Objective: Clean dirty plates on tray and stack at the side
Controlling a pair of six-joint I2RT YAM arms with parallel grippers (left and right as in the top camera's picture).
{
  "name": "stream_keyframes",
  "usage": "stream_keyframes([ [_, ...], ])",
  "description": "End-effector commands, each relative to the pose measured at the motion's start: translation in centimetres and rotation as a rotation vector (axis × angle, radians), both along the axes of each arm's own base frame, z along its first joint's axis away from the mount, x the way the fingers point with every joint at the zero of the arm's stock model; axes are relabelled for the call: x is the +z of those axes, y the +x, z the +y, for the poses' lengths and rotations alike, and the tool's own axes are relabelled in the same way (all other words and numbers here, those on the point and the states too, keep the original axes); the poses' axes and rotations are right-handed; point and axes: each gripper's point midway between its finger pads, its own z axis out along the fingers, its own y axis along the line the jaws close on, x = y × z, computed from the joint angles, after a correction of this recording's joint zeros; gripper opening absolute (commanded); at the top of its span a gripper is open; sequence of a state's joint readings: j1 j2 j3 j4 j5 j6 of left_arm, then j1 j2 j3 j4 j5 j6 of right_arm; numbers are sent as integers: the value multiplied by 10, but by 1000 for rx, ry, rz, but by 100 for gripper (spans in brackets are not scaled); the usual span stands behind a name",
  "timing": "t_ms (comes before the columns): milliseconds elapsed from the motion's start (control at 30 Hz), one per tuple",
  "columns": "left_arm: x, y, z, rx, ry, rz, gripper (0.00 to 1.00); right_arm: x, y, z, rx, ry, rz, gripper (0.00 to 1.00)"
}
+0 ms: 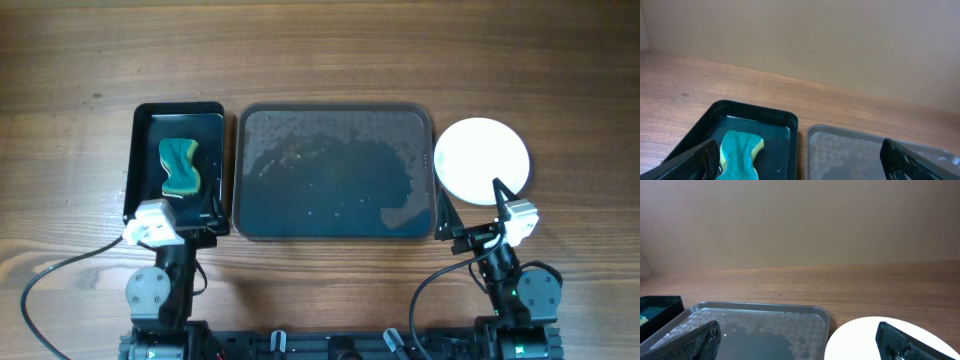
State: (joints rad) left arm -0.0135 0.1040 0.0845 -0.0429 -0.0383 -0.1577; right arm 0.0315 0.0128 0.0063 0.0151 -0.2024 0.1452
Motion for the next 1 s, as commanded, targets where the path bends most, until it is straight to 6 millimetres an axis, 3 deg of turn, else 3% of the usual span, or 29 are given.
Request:
stream_keyframes([
  [0, -12, -1, -2, -17, 42, -6, 100, 2, -1, 4, 21, 14, -7, 100],
  [133, -24, -3, -2, -17, 41, 11, 100, 2, -1, 4, 21, 15, -7, 100],
  [967, -23, -3, -3, -20, 41, 10, 100, 2, -1, 4, 21, 14, -6, 100],
])
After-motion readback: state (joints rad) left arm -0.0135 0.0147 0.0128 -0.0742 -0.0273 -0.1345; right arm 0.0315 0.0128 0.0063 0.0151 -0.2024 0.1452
